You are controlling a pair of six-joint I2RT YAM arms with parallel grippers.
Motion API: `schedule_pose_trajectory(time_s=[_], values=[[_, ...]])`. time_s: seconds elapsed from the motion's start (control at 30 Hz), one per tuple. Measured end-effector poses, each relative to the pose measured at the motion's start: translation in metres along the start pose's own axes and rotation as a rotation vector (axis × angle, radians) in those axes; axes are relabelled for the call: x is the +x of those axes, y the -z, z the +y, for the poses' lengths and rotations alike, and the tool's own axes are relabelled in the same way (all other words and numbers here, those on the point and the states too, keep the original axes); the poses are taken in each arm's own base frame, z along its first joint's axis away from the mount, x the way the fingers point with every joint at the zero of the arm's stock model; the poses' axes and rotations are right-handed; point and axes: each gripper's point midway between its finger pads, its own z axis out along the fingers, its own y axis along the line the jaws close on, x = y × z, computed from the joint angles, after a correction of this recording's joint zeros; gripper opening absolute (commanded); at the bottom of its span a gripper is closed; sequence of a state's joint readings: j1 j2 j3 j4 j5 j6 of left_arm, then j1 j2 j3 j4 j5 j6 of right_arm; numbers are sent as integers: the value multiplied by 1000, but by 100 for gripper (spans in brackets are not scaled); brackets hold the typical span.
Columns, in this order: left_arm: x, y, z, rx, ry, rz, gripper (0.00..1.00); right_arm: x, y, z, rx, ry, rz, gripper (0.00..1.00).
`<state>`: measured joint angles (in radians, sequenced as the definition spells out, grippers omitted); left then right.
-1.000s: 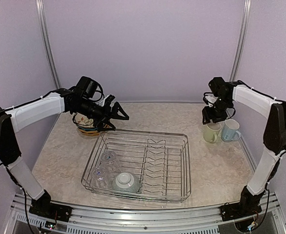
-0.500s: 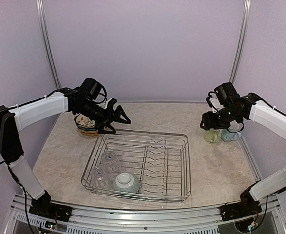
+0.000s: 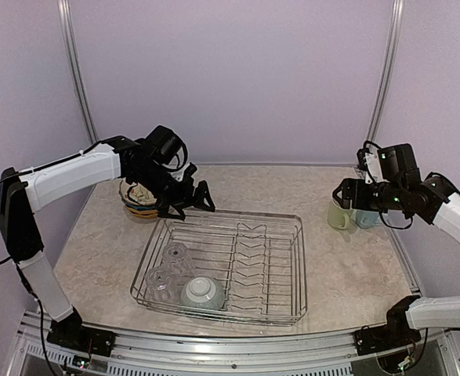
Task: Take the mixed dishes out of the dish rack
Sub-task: Grab the cup from the dish rack.
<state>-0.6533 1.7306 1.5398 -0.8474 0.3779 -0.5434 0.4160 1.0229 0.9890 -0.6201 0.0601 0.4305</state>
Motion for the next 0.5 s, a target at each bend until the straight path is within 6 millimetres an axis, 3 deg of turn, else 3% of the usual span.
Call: schedule_pose_trajectory(time_s=[0.5], values=[[47,-8,43,-311,79,64,99,-2,-2,2,-10,-7,-17,86]])
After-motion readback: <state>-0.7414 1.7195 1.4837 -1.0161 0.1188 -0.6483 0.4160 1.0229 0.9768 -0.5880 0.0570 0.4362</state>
